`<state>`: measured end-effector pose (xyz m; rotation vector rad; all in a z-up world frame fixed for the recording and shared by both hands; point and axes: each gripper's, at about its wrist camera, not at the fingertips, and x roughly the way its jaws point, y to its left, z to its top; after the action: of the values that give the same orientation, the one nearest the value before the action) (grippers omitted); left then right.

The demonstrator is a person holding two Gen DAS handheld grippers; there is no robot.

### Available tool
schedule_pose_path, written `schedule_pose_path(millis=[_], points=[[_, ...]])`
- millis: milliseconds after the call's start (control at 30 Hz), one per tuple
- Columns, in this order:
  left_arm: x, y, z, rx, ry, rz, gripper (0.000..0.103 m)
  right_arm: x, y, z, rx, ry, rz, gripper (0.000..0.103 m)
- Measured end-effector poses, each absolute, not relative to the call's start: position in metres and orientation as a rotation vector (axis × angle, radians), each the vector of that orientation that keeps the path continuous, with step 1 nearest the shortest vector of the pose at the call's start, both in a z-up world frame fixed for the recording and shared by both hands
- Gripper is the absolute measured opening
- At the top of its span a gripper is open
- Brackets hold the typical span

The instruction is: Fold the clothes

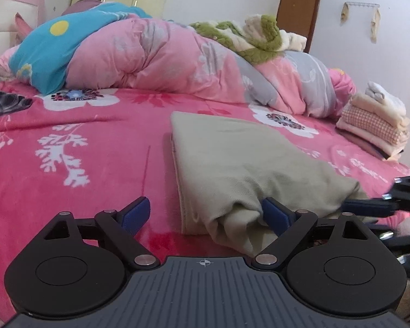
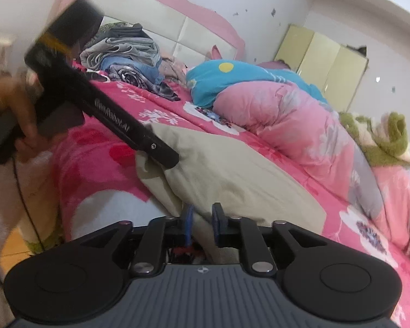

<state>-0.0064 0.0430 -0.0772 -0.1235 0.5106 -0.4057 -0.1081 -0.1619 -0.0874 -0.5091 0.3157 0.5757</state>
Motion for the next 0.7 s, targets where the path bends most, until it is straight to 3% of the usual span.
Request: schedule_pose_path(millis=[233,400,700], points=[[-0.008,0.049,-0.082,-0.167,0.511,-0.413,0.091,-0.109,-0.209,-0.038,-0.194,0.311,0.531,0.019],[-0.008,0.049,-0.086,-0.172,0.513,-0.425,0.093,-0.079,-0.214,-0.090,-0.213,0.481,0.403,0.018],[-0.009,0.053,-0.088,-0.184,0.506,-0.428,0.093,-0.094,-0.237,-0.031,-0.067,0.372,0.330,0.018]])
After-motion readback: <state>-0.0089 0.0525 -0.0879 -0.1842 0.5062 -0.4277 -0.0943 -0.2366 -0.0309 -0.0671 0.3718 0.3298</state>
